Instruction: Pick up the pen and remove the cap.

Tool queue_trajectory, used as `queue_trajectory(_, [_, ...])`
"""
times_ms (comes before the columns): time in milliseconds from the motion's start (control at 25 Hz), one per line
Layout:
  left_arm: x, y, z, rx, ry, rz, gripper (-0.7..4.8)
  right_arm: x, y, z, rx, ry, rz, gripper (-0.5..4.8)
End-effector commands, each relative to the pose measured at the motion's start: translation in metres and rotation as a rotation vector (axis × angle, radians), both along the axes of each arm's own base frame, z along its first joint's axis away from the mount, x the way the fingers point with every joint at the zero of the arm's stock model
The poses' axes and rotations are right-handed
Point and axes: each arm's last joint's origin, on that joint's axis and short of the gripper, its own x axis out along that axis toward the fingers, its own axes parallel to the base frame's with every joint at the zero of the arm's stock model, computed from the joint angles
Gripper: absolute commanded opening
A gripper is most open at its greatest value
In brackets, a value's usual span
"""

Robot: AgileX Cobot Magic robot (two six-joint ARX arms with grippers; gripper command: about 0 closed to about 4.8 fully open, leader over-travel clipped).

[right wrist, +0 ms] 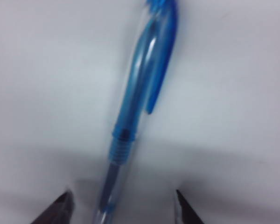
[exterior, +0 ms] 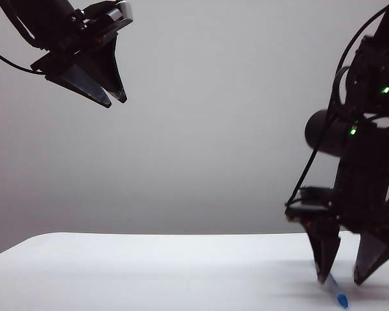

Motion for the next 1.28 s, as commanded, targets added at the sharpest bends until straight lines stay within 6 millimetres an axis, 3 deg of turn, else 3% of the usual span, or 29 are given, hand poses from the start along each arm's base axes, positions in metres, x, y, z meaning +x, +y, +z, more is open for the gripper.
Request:
queue_trajectory(40, [-0.001, 0.000, 0.003, -0.001, -0.012, -0.003, 1.74, 0.000, 0.004, -0.011, -0.028, 0.022, -0.005, 2.73])
queue_trajectory(240, [-0.001, 0.000, 0.003, 0.001, -0.012, -0.001, 1.74, -0.005, 0.012, -0.027, -0.084, 0.063, 0.015, 2.57])
queue_trajectory(320, [-0.001, 0.000, 0.003, 0.002, -0.011, -0.001, 1.74, -0.007, 0.016, -0.029, -0.103, 0.066, 0.027, 1.92])
queue_trajectory(400, [-0.001, 0.000, 0.003, 0.002, -0.009, 0.000, 1.74, -0.008, 0.020, -0.031, -0.112, 0.062, 0.037, 0.66])
queue_trajectory(520, [-0.001, 0.000, 0.002, 0.003, -0.007, -0.001, 1.74, -0.008, 0.020, -0.030, -0.103, 0.060, 0.037, 0.17])
queue_trajectory(761, [0.000, 0.000, 0.003, -0.001, -0.019, -0.001, 1.75, -0.006, 0.021, -0.019, -0.055, 0.051, 0.045, 0.08])
queue_trajectory(921, [0.001, 0.000, 0.005, -0.014, -0.037, -0.005, 1.84, 0.002, 0.026, 0.023, 0.034, -0.021, 0.076, 0.08])
queue_trajectory(1081, [0.002, -0.002, 0.007, -0.059, -0.052, -0.042, 2.03, 0.005, 0.030, 0.080, 0.153, -0.137, 0.136, 0.08])
queue_trajectory(1201, [0.004, -0.003, 0.012, -0.151, -0.065, -0.113, 3.00, 0.000, 0.031, 0.136, 0.258, -0.267, 0.199, 0.08])
queue_trajectory(1281, [0.004, -0.004, 0.015, -0.235, -0.069, -0.199, 3.33, -0.008, 0.031, 0.166, 0.353, -0.328, 0.247, 0.08])
